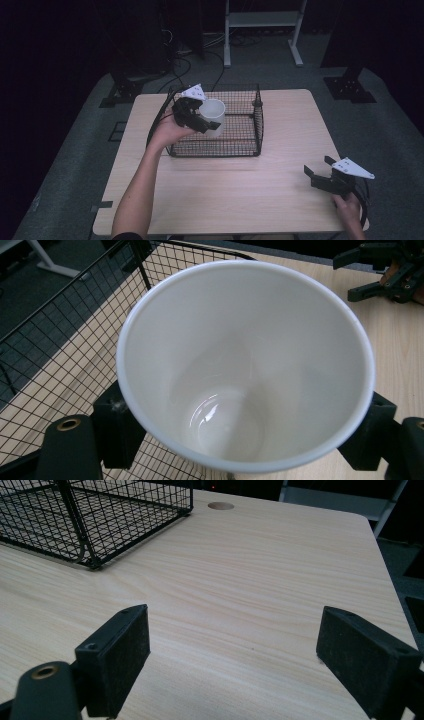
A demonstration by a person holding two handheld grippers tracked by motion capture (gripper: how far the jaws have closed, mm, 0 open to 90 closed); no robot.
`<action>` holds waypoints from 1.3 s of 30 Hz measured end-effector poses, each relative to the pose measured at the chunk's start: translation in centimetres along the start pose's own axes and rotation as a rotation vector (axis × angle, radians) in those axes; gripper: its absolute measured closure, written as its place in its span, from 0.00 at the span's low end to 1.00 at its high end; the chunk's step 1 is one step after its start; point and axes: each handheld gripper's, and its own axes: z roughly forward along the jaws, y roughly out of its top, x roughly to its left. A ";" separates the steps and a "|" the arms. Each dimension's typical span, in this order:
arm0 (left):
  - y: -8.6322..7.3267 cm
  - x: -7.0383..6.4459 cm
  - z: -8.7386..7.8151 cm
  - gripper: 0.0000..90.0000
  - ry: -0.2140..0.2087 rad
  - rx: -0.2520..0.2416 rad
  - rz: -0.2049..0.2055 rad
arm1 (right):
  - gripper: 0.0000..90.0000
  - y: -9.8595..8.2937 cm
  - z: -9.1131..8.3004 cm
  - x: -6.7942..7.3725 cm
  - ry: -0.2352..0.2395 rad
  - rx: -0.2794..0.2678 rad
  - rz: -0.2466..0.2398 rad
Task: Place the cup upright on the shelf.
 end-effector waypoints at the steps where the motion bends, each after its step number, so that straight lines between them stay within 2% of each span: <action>1: 0.0 0.1 0.1 0.24 -0.001 0.003 0.003 | 0.14 0.0 0.0 0.0 0.000 0.000 0.000; 11: 0.4 1.0 0.9 0.24 -0.010 0.008 0.007 | 0.15 0.0 0.0 0.0 0.000 -0.001 -0.002; 26: 0.5 2.6 2.3 0.23 -0.010 0.016 -0.015 | 0.15 0.0 0.0 0.0 0.003 0.000 0.007; 33: 0.7 2.7 3.0 0.23 -0.010 0.026 -0.007 | 0.14 0.0 0.0 0.0 0.004 0.000 0.006; 39: 0.7 3.0 3.6 0.23 -0.016 0.025 -0.018 | 0.14 0.0 0.0 0.0 0.004 0.000 0.009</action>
